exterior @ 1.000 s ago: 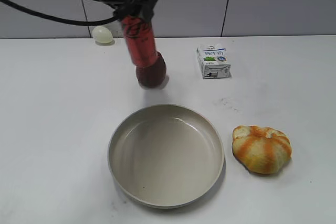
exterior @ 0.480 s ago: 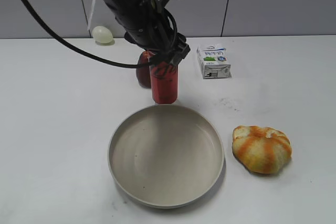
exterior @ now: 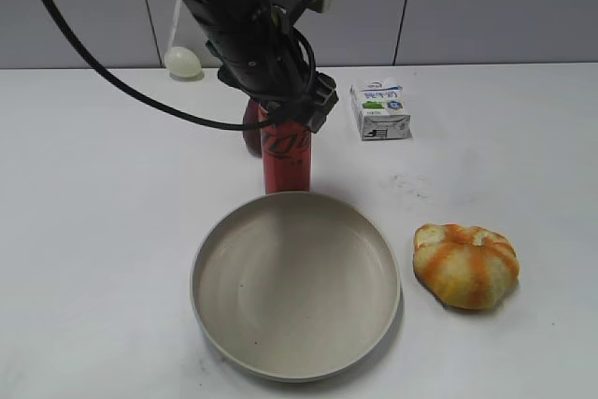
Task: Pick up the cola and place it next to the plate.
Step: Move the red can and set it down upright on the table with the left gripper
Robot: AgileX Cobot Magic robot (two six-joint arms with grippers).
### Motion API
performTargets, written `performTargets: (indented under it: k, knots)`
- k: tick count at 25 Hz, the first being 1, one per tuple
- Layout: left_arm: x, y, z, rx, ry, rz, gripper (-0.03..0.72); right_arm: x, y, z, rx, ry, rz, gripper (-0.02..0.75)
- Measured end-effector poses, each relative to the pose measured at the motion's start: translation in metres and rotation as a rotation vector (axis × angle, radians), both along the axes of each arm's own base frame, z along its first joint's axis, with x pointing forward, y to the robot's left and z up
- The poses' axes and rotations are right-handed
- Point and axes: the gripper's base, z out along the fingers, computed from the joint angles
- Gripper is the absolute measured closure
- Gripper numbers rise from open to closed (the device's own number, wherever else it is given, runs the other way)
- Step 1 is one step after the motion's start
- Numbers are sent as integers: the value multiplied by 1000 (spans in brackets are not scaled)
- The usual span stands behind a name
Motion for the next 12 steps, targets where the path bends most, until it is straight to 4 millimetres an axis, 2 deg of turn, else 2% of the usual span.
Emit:
performTargets:
  k: [3, 6, 9, 12]
  knots:
    - [0, 3, 17, 6, -37, -7, 39, 0, 0, 0, 0, 0, 0, 206]
    - [-1, 15, 50, -9, -93, 7, 45, 0, 0, 0, 0, 0, 0, 206]
    - [0, 43, 84, -30, -126, 63, 54, 0, 0, 0, 0, 0, 0, 206]
    - [9, 89, 107, -16, -127, 168, 76, 0, 0, 0, 0, 0, 0, 206]
